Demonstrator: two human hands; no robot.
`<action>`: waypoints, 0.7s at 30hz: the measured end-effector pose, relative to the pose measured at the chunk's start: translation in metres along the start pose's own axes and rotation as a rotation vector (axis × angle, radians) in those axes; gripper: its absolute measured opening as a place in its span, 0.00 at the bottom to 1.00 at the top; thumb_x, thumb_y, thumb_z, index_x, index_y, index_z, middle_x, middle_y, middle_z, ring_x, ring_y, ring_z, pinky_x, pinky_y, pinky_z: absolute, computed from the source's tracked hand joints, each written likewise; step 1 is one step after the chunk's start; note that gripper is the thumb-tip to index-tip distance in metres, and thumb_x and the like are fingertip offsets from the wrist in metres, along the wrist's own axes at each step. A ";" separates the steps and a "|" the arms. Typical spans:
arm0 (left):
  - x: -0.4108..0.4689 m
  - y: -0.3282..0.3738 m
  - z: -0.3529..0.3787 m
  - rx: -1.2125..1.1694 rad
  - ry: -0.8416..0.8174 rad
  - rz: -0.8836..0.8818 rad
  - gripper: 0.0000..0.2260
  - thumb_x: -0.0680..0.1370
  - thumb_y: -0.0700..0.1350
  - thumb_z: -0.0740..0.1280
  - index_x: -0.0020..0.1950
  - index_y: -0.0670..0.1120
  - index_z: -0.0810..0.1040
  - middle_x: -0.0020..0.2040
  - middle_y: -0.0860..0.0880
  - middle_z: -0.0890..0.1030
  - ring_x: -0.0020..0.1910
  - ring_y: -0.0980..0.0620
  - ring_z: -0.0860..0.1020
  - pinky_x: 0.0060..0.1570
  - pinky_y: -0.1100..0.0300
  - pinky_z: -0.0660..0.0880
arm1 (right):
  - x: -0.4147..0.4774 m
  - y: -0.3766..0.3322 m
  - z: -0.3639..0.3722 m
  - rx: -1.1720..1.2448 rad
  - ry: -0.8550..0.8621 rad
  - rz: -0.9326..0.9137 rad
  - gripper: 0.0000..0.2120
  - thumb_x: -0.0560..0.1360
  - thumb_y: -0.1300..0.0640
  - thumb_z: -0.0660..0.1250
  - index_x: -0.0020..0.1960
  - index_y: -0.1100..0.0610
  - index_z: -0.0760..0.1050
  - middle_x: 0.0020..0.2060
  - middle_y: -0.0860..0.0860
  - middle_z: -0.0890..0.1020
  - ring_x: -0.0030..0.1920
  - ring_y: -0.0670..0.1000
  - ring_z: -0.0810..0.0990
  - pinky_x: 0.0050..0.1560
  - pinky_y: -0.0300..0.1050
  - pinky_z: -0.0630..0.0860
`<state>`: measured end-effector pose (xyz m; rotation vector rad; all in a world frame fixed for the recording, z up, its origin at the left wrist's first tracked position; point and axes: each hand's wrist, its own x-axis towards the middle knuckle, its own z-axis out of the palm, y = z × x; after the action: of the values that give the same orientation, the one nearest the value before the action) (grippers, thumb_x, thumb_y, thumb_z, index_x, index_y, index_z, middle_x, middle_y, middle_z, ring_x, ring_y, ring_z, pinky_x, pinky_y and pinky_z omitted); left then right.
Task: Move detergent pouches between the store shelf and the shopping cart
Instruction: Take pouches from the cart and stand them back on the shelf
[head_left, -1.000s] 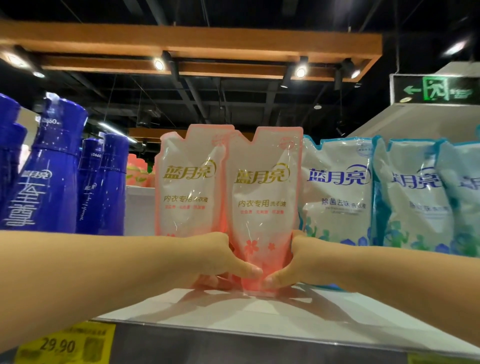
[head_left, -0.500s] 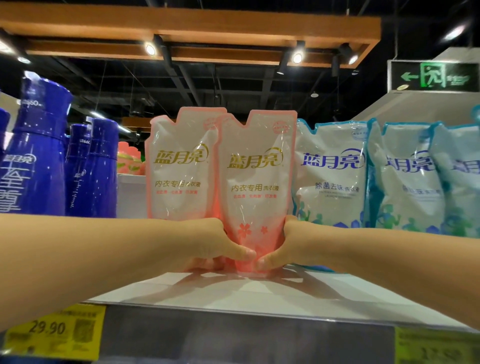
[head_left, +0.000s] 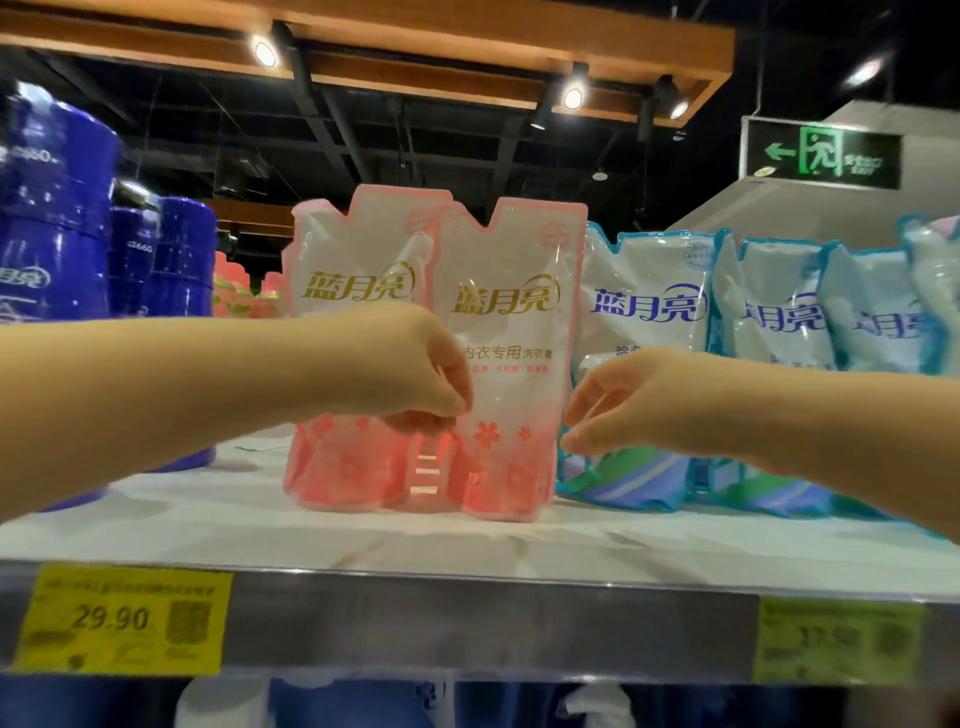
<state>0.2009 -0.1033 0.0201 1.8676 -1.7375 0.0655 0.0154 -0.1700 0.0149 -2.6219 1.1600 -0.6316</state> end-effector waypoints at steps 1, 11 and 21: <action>-0.006 0.006 0.004 -0.008 0.017 0.030 0.05 0.75 0.44 0.68 0.40 0.52 0.80 0.33 0.54 0.83 0.32 0.62 0.81 0.33 0.70 0.77 | -0.005 0.000 0.000 0.005 0.031 -0.032 0.02 0.72 0.50 0.70 0.44 0.47 0.79 0.42 0.41 0.81 0.43 0.39 0.76 0.43 0.34 0.69; -0.065 0.109 0.060 0.324 0.335 0.408 0.09 0.75 0.51 0.61 0.48 0.53 0.81 0.29 0.58 0.70 0.33 0.55 0.70 0.32 0.61 0.63 | -0.130 0.029 -0.021 -0.369 0.452 -0.365 0.08 0.76 0.50 0.61 0.49 0.49 0.78 0.44 0.48 0.83 0.46 0.50 0.78 0.50 0.48 0.73; -0.181 0.299 0.208 -0.070 0.606 0.566 0.12 0.72 0.51 0.56 0.38 0.48 0.77 0.30 0.46 0.78 0.27 0.43 0.70 0.28 0.62 0.57 | -0.344 0.148 -0.019 -0.257 0.979 -0.162 0.09 0.72 0.53 0.60 0.42 0.54 0.79 0.31 0.46 0.80 0.35 0.47 0.75 0.46 0.40 0.68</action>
<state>-0.1748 -0.0269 -0.1155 1.0866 -1.7211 0.7006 -0.2969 -0.0141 -0.1234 -2.6360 1.2804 -2.0670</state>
